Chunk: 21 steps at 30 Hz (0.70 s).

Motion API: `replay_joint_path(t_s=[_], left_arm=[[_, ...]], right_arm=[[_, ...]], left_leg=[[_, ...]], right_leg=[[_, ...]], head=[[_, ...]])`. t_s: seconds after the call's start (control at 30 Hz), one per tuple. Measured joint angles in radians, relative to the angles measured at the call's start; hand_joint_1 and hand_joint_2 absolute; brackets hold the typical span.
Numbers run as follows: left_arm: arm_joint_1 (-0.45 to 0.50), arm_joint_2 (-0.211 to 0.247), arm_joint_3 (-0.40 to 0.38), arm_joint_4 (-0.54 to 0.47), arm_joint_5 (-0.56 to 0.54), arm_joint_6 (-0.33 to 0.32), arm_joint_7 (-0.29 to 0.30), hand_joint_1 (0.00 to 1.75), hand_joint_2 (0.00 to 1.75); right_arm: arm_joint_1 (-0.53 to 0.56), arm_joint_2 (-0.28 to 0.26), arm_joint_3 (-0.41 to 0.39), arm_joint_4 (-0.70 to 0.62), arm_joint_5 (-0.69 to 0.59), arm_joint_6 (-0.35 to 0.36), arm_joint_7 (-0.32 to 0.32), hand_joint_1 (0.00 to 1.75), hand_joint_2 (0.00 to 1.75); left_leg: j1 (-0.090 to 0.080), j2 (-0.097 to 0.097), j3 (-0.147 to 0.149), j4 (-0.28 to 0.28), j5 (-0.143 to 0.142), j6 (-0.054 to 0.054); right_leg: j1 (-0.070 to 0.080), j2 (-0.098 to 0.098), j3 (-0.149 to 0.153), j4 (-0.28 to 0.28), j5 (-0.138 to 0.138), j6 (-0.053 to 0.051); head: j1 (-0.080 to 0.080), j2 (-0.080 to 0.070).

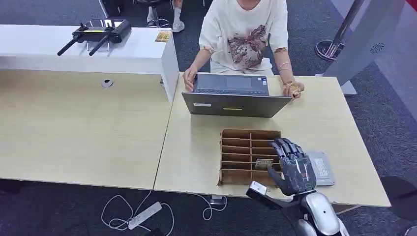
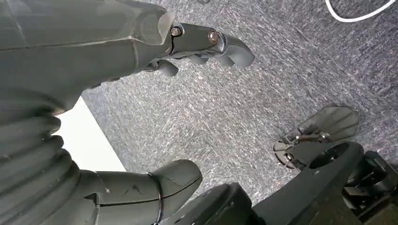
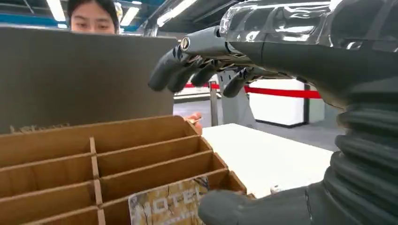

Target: Pass the card to the sensor for recognition and then transmit it.

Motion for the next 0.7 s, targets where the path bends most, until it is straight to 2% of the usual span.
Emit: replay_joint_path(t_s=[0.37,0.47,0.7], left_arm=[[-0.002,-0.001,0.011,-0.002,-0.002,0.0,0.001,0.0,1.75],[-0.002,-0.001,0.013,-0.002,-0.002,0.0,0.001,0.0,1.75],[-0.002,-0.001,0.014,-0.002,-0.002,0.001,0.0,0.0,1.75]], right_arm=[[-0.015,0.017,0.0,0.051,0.001,0.001,0.003,0.63,1.75],[-0.017,0.018,0.0,0.06,0.0,0.001,0.003,0.59,1.75],[-0.017,0.018,0.0,0.078,0.0,0.001,0.003,0.68,1.75]], left_leg=[[0.0,0.0,0.0,0.0,0.0,0.0],[0.0,0.0,0.0,0.0,0.0,0.0],[0.0,0.0,0.0,0.0,0.0,0.0]], right_leg=[[0.0,0.0,0.0,0.0,0.0,0.0],[0.0,0.0,0.0,0.0,0.0,0.0],[0.0,0.0,0.0,0.0,0.0,0.0]], head=[[0.0,0.0],[0.0,0.0],[0.0,0.0]])
